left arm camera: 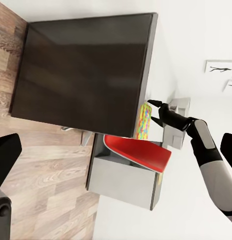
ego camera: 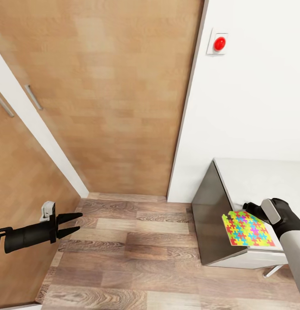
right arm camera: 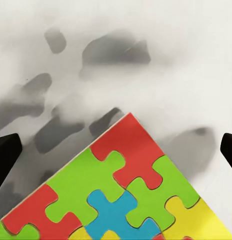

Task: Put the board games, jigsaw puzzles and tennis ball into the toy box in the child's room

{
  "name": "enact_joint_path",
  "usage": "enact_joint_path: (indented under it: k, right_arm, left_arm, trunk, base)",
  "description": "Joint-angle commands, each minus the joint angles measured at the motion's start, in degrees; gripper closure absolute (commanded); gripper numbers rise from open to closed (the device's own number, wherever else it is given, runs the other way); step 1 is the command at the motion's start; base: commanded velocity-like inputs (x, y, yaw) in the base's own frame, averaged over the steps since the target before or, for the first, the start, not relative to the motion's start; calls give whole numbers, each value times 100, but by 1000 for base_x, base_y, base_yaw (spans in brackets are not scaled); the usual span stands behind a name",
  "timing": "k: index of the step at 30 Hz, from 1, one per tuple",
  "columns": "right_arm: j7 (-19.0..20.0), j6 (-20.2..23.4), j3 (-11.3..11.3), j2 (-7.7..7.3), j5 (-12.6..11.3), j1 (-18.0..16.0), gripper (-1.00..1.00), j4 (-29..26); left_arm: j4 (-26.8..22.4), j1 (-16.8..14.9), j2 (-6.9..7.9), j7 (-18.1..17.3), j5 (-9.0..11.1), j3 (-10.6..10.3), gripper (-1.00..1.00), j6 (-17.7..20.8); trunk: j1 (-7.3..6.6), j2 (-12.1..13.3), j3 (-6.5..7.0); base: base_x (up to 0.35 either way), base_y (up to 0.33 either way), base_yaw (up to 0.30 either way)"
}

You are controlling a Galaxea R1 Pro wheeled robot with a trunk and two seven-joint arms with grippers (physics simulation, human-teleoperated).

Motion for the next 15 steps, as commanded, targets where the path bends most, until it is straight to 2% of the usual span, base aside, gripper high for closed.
enact_joint_path:
  k: [1, 15]
  right_arm:
    - [-35, 5, -1, 3, -184, 3, -100, 174]
    - [-31, -3, -1, -1, -187, 3, -100, 171]
  left_arm:
    - [5, -9, 3, -59, -49, -11, -100, 4]
    - [5, -9, -2, -59, -49, -11, -100, 4]
  trunk:
    - [5, -8, -10]
    - [5, -8, 44]
  base:
    - [0, 20, 0]
    - [0, 4, 0]
